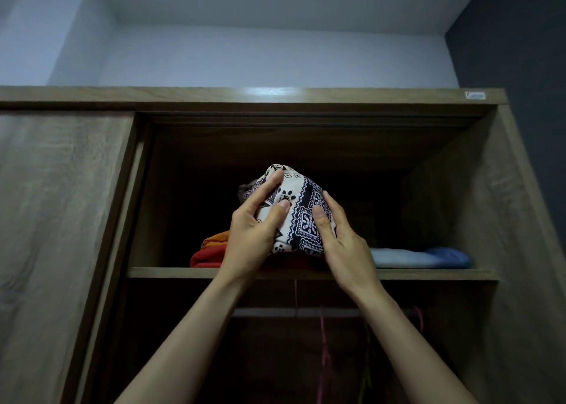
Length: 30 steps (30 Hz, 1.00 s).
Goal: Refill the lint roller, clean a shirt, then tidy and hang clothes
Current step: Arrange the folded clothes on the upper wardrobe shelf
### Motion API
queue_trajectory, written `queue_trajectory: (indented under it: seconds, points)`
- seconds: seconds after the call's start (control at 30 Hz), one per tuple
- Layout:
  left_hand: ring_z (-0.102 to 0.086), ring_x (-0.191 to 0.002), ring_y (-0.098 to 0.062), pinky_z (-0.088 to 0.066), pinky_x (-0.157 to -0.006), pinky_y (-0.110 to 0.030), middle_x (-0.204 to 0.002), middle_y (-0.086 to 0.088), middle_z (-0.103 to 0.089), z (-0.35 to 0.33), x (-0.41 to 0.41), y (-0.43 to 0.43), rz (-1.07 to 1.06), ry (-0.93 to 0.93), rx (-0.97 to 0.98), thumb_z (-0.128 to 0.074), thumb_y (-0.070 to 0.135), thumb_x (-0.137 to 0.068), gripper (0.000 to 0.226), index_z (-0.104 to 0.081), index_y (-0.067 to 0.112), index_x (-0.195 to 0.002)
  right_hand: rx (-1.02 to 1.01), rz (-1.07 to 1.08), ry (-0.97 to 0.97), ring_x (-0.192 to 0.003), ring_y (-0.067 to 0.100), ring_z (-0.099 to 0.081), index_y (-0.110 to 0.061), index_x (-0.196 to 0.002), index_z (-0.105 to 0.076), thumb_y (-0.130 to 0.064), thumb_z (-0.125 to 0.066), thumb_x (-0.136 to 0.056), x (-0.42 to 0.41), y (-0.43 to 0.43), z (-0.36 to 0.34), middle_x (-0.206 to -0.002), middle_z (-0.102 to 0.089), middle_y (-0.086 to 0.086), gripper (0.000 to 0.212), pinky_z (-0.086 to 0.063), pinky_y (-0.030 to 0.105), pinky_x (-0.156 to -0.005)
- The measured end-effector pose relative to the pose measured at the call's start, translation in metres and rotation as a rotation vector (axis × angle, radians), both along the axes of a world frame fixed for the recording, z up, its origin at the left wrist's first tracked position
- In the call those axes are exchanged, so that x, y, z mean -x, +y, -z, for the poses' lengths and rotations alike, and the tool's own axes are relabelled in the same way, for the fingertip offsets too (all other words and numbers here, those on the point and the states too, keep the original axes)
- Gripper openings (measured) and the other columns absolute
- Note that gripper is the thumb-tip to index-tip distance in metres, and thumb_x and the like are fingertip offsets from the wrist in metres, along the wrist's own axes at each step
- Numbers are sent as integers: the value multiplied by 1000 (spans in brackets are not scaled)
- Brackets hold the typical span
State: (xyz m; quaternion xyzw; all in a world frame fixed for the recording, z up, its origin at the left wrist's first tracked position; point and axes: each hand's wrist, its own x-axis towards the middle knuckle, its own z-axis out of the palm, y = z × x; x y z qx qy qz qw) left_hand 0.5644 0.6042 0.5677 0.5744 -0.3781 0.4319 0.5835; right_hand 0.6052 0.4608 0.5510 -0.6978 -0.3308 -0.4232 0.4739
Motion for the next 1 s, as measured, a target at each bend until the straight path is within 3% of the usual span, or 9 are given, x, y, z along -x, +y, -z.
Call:
queue_trajectory:
  seconds: [0.1, 0.2, 0.27, 0.37, 0.5, 0.63, 0.8, 0.93, 1.0]
  points:
    - [-63, -117, -22, -51, -99, -43, -129, -4, -64, 2, 2, -18, 36, -41, 11, -57, 2, -93, 46, -55, 22, -134, -53, -94, 16, -125, 5, -48, -50, -143, -20, -78, -27, -79, 13, -17, 2, -139, -47, -19, 71, -38, 30, -105]
    - [-61, -120, -19, -49, -101, -42, -131, 0, -63, 3, 6, -38, 78, -72, 24, -56, 0, -92, 46, -55, 22, -133, -115, -242, 22, -104, -15, -50, -42, -146, -23, -69, -37, -77, 19, -31, -1, -129, -47, -23, 75, -40, 12, -90]
    - [-62, -118, -16, -50, -100, -40, -130, 0, -64, 4, 8, -47, 95, -75, 46, -56, -1, -92, 45, -56, 20, -133, -161, -413, 51, -105, -17, -50, -39, -146, -25, -67, -44, -77, 18, -38, -3, -133, -45, -21, 78, -44, 19, -96]
    - [-65, -114, -20, -53, -96, -41, -125, -3, -67, 8, 9, -52, 113, -54, 69, -56, 1, -93, 43, -57, 20, -132, -225, -627, 108, -123, 2, -52, -41, -144, -29, -70, -56, -75, 13, -44, -1, -142, -45, -14, 80, -44, 38, -104]
    - [-68, -106, -21, -56, -90, -43, -113, 7, -71, 21, 17, -45, 42, -15, 49, -61, 10, -92, 37, -60, 29, -124, -223, -598, 43, -120, 0, -53, -37, -140, -35, -48, -54, -81, 14, -43, 13, -137, -50, -12, 63, -46, 26, -100]
    - [-61, -116, -10, -52, -97, -42, -131, 11, -58, 29, 22, -31, -140, 5, -21, -73, 33, -83, 53, -50, 43, -130, -212, -567, -24, -115, 5, -59, -35, -127, -47, -41, -64, -85, 10, -37, 29, -126, -60, -9, 46, -51, 29, -94]
    - [-57, -114, 6, -49, -102, -31, -126, 29, -52, 42, 26, -17, -241, 48, -123, -69, 19, -87, 66, -38, 37, -143, -198, -553, 22, -117, 12, -58, -35, -117, -52, -47, -68, -76, 5, -29, 41, -128, -58, -6, 46, -49, 42, -99]
    - [-42, -131, 6, -39, -111, -29, -141, 27, -43, 61, 25, -14, -274, -20, -209, -62, 15, -92, 62, -36, 34, -145, -168, -461, -94, -121, -4, -50, -29, -125, -49, -29, -64, -87, 13, -24, 51, -126, -54, -19, 40, -44, 22, -100]
    - [-35, -135, 8, -34, -113, -23, -145, 28, -39, 58, 24, -17, -285, -67, -238, -61, 16, -93, 62, -34, 33, -146, -171, -403, -163, -123, -2, -49, -27, -128, -47, -23, -60, -91, 15, -28, 49, -129, -53, -19, 40, -43, 27, -103]
